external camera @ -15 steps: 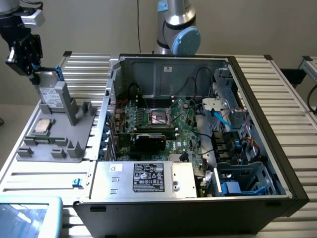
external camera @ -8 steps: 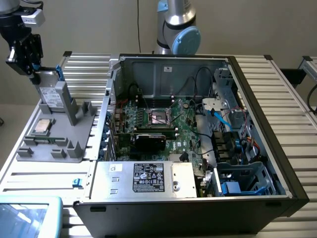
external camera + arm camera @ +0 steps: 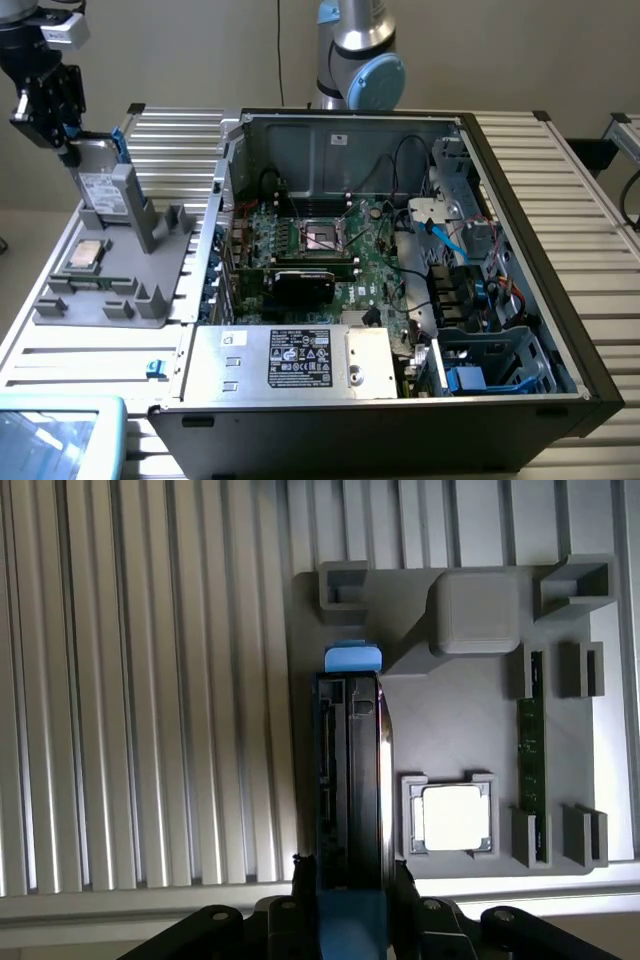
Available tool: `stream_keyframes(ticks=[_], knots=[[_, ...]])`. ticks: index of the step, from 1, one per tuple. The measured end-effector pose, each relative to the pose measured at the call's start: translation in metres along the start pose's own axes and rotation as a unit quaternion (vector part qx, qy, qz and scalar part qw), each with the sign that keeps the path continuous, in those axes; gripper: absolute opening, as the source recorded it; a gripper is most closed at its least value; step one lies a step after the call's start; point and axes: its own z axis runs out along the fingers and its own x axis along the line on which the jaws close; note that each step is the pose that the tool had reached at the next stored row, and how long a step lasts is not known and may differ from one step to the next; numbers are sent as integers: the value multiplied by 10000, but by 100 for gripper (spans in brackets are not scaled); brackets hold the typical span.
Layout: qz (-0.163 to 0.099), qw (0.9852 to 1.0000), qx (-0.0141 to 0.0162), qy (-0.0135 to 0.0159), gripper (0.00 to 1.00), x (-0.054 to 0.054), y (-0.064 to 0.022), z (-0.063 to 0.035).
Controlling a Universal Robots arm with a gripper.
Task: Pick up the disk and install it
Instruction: 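Pick up the disk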
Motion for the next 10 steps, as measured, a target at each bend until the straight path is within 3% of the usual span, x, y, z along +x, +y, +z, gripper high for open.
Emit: stream_keyframes(ticks=[10], knots=[[0,10000,0,2,37,3,7,-190]])
